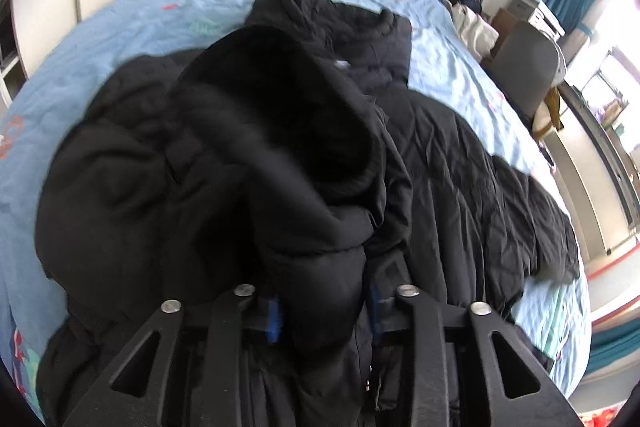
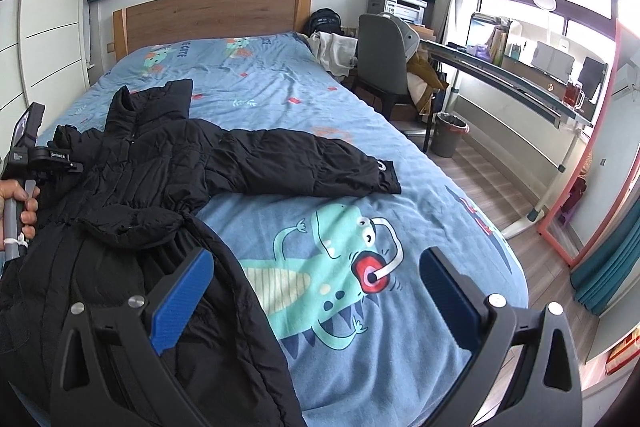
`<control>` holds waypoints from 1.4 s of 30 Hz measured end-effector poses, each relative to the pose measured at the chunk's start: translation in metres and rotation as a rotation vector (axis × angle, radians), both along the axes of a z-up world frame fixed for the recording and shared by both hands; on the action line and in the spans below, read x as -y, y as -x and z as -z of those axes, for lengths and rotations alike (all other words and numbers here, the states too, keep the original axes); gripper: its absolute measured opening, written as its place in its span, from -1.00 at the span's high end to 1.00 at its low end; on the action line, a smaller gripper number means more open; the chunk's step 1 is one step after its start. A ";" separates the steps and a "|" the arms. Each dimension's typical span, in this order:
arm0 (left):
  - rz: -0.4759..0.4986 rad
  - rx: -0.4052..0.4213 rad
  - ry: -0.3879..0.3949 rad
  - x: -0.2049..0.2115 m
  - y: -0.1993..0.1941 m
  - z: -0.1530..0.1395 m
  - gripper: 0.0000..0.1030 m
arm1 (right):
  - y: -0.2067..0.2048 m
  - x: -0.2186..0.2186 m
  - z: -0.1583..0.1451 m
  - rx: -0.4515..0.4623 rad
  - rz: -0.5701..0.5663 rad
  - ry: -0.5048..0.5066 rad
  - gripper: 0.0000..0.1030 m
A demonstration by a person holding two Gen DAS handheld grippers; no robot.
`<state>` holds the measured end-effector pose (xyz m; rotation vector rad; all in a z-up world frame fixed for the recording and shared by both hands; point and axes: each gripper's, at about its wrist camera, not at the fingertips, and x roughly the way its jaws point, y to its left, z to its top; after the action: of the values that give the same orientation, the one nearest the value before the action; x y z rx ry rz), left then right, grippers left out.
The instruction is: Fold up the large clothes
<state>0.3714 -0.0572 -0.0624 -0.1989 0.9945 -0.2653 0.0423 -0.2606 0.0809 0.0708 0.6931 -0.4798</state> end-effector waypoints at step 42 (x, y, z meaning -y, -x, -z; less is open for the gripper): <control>-0.107 0.055 -0.345 -0.022 0.020 0.001 -0.38 | -0.013 -0.022 0.014 -0.012 -0.053 -0.034 -1.00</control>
<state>0.3515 -0.0357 -0.0638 0.0689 0.9561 0.0011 0.0556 -0.2390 0.0673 0.0814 0.7132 -0.4182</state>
